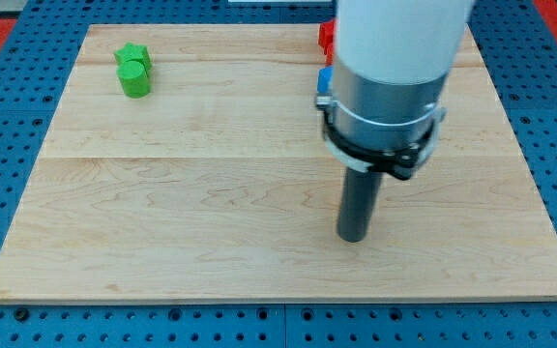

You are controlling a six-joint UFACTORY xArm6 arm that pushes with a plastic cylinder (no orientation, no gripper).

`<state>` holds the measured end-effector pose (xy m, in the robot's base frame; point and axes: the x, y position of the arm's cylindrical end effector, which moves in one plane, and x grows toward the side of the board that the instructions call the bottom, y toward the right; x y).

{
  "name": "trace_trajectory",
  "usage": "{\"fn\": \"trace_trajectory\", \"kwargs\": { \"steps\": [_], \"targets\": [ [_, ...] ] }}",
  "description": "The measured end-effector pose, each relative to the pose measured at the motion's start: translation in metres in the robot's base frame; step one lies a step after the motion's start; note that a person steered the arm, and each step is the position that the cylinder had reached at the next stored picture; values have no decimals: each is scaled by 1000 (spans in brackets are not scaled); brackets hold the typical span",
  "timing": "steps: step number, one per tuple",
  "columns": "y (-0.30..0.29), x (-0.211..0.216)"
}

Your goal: Slide yellow hexagon below yellow heart

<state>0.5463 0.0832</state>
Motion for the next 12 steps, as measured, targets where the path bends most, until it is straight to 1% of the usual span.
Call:
{"fn": "trace_trajectory", "kwargs": {
  "steps": [1, 2, 3, 4, 6, 8, 9, 12],
  "targets": [
    [9, -1],
    [2, -5],
    [-8, -26],
    [-12, -35],
    [49, -26],
    [12, -42],
    [3, -42],
    [2, -45]
  ]
}}
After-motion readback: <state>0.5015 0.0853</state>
